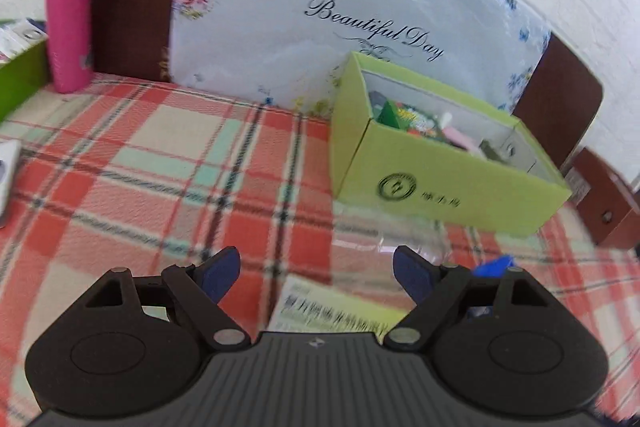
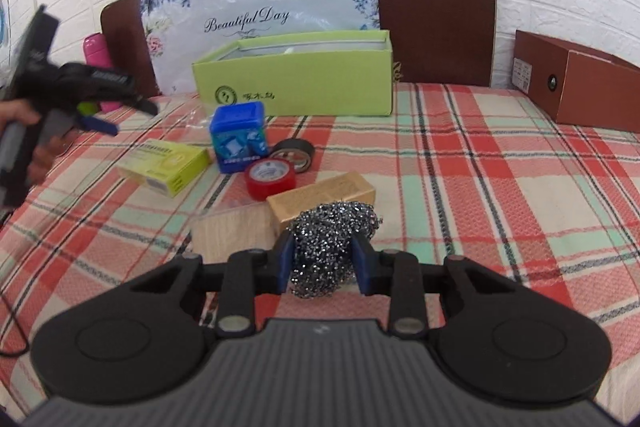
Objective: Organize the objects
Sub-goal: 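Grasp the steel wool scrubber with the right gripper while the left grasps the yellow medicine box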
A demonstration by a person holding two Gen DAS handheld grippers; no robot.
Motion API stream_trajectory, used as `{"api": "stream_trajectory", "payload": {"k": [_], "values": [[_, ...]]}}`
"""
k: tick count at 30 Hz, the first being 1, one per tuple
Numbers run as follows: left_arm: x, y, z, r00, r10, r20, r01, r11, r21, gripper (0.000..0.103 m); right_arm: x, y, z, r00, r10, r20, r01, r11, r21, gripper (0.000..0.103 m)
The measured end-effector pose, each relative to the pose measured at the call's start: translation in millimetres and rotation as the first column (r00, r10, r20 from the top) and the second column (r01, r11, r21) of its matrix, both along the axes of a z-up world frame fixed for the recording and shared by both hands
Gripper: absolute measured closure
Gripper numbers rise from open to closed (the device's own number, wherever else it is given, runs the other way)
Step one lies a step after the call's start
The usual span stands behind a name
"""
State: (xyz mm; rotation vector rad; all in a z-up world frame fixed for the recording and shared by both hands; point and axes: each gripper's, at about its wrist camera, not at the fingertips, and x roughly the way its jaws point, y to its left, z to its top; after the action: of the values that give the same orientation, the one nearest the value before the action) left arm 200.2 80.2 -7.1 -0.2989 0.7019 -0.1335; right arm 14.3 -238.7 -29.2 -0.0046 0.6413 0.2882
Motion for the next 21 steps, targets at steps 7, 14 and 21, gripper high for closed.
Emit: {"api": "stream_trajectory", "payload": {"k": [7, 14, 21], "values": [[18.8, -13.2, -27.0, 0.985, -0.164, -0.059, 0.163, 0.986, -0.025, 0.016, -4.4, 5.0, -3.8, 1.000, 0.002, -0.014, -0.002, 1.000, 0.003, 0.072], [-39.8, -28.7, -32.5, 0.948, -0.308, -0.076, 0.314, 0.946, 0.080, 0.016, -6.9, 4.7, -3.0, 1.000, 0.009, -0.015, -0.009, 1.000, 0.014, 0.072], [-111.9, -53.7, -28.4, 0.876, -0.471, -0.102, 0.482, 0.851, 0.211, 0.014, -9.6, 4.1, -4.1, 1.000, 0.013, -0.015, -0.013, 1.000, 0.025, 0.071]]}}
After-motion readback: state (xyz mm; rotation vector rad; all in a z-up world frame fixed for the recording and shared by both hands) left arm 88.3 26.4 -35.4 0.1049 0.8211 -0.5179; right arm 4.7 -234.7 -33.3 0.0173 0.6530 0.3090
